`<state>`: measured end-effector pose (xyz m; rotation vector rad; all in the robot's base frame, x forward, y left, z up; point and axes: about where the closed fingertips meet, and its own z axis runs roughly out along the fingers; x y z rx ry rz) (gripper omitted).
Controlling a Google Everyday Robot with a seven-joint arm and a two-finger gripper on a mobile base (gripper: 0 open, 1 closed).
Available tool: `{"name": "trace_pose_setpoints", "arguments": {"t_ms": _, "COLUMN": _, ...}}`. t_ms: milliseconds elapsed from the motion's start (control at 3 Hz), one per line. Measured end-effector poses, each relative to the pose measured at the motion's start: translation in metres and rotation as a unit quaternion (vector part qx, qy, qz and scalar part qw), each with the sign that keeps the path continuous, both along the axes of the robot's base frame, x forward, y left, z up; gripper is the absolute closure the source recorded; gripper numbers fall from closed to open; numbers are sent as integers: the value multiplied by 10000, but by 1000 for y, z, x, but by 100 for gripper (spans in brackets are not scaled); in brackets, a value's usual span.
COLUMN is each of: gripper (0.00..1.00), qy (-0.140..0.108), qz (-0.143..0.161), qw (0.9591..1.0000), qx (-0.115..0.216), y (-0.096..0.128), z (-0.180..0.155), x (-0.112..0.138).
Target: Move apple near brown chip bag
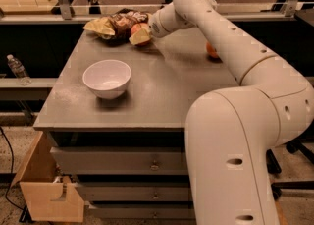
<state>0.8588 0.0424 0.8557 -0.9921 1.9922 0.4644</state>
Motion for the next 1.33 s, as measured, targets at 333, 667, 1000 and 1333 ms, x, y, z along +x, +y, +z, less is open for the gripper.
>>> {"name": "trace_pose_setpoints", "arguments": {"t_ms": 333, "gripper": 0, "qy": 12, "qz": 11, "qw": 10000, "qx": -2, "y": 2, "z": -2, "x": 0}}
{"name": "trace_pose_setpoints", "arguments": {"t_ms": 667, "gripper": 0, "qy": -117, "qz": 6, "qw": 9999, "qx": -29, "y": -3, "z": 9, "x": -3}}
{"name": "trace_pose_setpoints", "arguments": {"t_ms": 1000, "gripper": 0, "qy": -417, "qz": -89, "qw": 9991, "qx": 1, "y": -22, "z": 37, "x": -17}}
{"name": "trace_pose_setpoints", "arguments": {"t_ms": 1333, "gripper": 0, "qy": -473, "qz": -187, "qw": 9987, "qx": 31, "y": -44, "z": 48, "x": -47}}
